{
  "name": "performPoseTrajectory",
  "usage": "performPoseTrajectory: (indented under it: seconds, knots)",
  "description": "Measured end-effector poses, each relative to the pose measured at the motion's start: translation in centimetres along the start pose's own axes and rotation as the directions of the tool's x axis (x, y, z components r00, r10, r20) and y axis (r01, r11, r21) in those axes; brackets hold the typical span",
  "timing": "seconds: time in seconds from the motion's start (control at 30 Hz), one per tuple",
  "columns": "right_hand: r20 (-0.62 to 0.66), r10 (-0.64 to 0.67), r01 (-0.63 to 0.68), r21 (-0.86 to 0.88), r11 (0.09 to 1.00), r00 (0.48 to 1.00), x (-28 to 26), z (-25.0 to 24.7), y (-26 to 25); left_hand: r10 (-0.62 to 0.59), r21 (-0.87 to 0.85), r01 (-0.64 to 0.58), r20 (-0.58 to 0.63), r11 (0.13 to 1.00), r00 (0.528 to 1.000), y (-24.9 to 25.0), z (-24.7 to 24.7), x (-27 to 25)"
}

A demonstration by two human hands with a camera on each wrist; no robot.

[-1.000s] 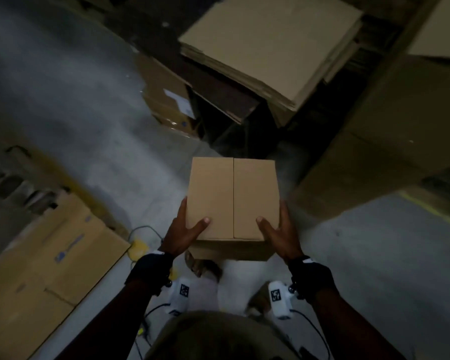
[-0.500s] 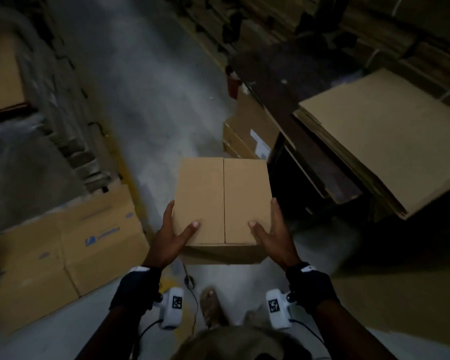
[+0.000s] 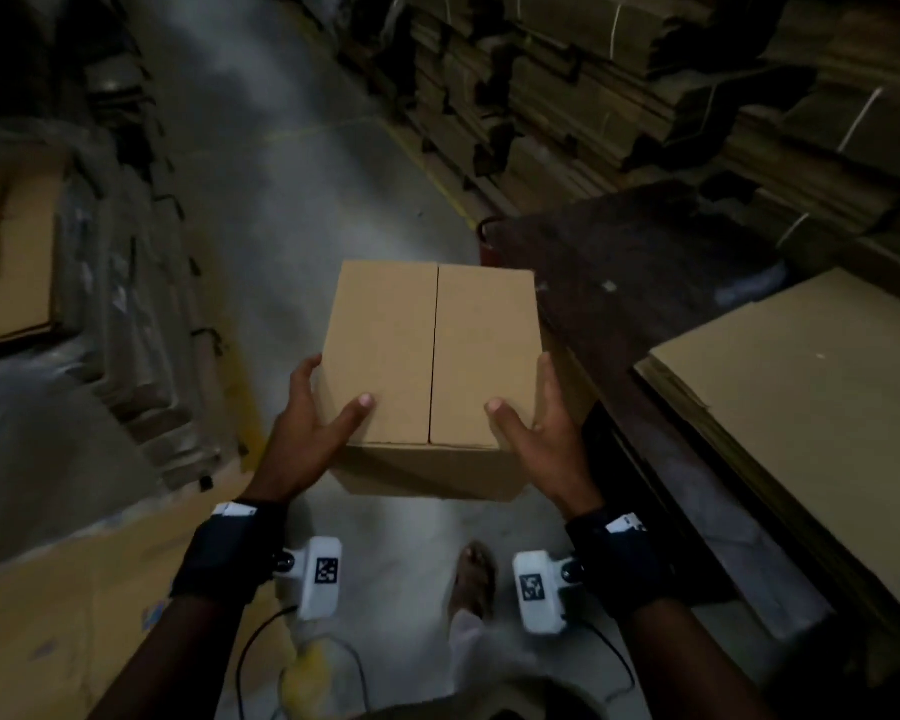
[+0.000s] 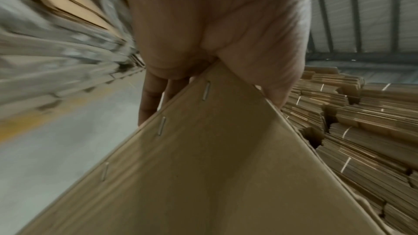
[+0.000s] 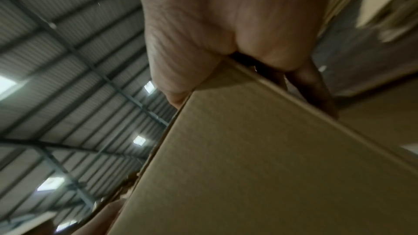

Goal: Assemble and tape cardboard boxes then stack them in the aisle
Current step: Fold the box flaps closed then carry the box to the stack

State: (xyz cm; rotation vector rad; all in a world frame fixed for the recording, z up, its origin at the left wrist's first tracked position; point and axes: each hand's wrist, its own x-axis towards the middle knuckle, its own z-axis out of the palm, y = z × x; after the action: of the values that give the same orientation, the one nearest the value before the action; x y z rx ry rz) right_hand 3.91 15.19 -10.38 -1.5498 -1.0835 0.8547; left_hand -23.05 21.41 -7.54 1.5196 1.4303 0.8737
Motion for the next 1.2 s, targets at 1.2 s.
performPoseTrajectory:
  seconds: [1.2]
  knots:
    - [-0.789, 0.150, -0.334, -0.073, 0.940, 0.596, 45.9, -11.9, -4.0, 0.264, -0.191, -0.187, 0.796, 0.964, 0.544, 20.5, 29.3, 61.7]
